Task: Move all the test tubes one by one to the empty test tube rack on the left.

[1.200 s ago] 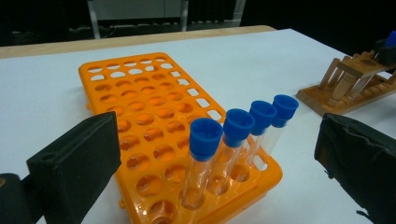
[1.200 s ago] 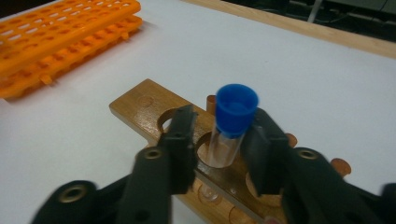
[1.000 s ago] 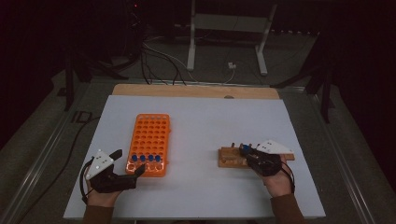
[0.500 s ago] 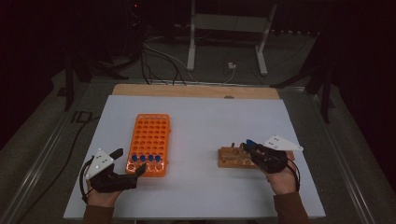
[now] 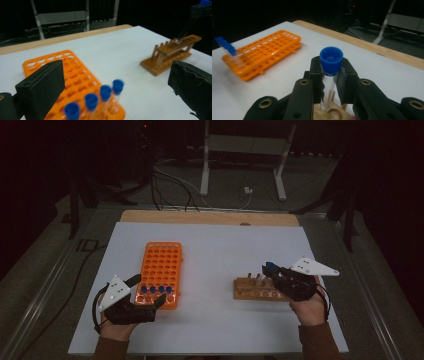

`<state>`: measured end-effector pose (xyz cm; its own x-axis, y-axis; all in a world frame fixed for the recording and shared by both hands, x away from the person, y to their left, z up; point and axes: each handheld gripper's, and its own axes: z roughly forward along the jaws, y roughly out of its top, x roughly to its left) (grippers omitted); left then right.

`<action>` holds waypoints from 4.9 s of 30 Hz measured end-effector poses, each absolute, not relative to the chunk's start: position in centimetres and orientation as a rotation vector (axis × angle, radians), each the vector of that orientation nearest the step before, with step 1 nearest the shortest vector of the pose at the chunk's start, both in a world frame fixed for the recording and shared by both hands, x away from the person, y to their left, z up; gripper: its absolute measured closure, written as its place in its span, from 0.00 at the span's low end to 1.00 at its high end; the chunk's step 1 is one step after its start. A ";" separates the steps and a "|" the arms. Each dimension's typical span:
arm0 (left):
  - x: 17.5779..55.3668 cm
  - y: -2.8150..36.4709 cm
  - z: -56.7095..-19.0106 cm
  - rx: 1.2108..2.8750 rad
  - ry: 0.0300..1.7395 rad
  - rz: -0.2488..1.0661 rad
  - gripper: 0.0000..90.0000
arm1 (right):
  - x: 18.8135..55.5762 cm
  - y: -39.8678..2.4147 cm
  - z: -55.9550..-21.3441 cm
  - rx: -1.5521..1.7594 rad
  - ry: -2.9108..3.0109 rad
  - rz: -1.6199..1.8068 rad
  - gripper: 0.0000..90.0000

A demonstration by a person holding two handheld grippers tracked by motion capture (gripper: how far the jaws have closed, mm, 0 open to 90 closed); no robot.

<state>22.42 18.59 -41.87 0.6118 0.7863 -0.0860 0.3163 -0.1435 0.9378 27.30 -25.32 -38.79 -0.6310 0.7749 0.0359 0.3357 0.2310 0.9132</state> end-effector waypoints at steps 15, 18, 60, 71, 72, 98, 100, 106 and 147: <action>23.4 12.1 -41.8 1.799 0.789 0.440 0.06 | 27.5 -18.7 -39.1 0.915 2.257 1.436 0.86; 23.5 10.6 -42.0 1.836 0.760 0.424 0.08 | 27.4 -17.3 -39.2 0.891 2.292 1.457 0.86; 24.0 9.3 -42.9 1.888 0.708 0.362 0.86 | 27.1 -16.2 -39.6 0.895 2.343 1.552 0.05; 22.7 13.9 -42.7 1.853 0.771 0.405 0.86 | 27.8 -19.4 -40.5 1.000 2.244 1.454 0.00; 22.5 14.4 -42.7 1.853 0.778 0.410 0.86 | 27.8 -19.6 -40.5 1.007 2.238 1.440 0.00; 19.8 24.9 -42.6 1.742 1.007 0.587 0.86 | 27.9 -23.5 -41.4 1.130 2.123 1.401 0.00; 20.1 25.3 -43.0 1.728 1.033 0.588 0.86 | 27.9 -23.5 -41.5 1.133 2.122 1.403 0.00; 21.3 25.1 -44.4 1.723 1.047 0.608 0.86 | 27.8 -23.6 -41.6 1.135 2.119 1.408 0.00; 23.5 23.7 -48.9 1.942 1.124 0.560 0.79 | 26.8 -26.0 -43.6 1.182 2.079 1.393 0.00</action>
<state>23.53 23.75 -48.86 0.5059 0.8624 -0.0180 0.5054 -0.2794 0.8164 26.84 -25.96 -43.60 -0.5789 0.8031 0.1410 0.4357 0.1585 0.8860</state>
